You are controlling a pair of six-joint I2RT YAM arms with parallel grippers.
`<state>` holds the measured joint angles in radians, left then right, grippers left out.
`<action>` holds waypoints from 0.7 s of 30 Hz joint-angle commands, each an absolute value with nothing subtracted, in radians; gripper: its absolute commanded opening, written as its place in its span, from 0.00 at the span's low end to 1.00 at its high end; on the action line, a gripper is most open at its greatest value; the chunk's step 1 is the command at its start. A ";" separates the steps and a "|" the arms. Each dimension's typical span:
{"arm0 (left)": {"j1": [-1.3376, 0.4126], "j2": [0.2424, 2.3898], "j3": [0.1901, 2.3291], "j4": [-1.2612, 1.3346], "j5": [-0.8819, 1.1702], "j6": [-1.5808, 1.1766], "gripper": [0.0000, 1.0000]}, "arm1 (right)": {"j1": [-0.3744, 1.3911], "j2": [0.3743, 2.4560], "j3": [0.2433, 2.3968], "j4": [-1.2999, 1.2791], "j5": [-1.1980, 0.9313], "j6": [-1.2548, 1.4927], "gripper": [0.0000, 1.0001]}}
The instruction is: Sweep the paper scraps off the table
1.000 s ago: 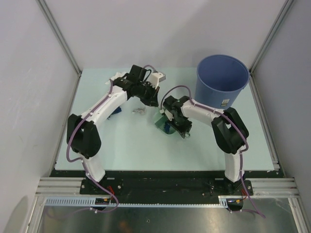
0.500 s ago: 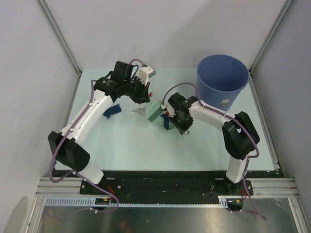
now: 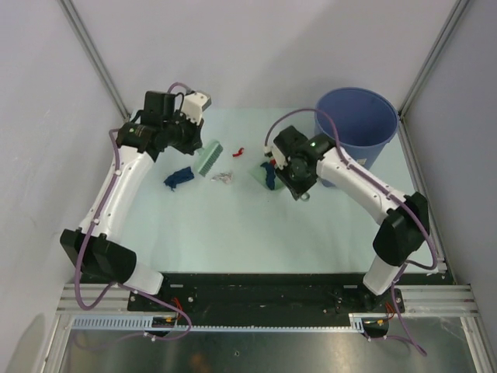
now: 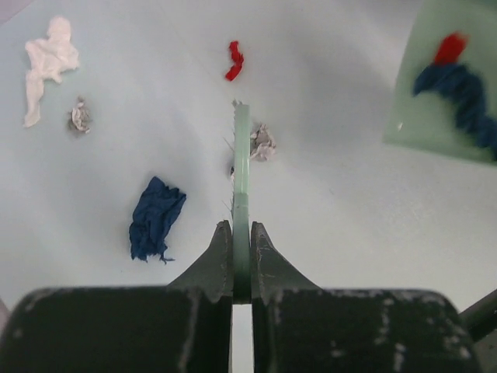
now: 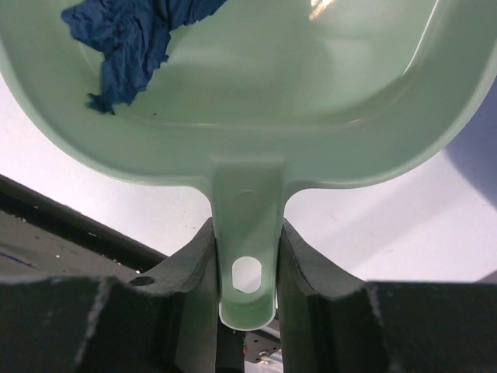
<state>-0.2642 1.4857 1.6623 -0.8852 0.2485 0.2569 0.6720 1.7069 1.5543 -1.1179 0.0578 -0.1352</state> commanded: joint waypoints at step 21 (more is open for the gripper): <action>-0.255 1.374 1.468 -0.885 0.287 0.345 0.00 | 0.262 1.554 1.956 -1.007 0.725 -0.567 0.00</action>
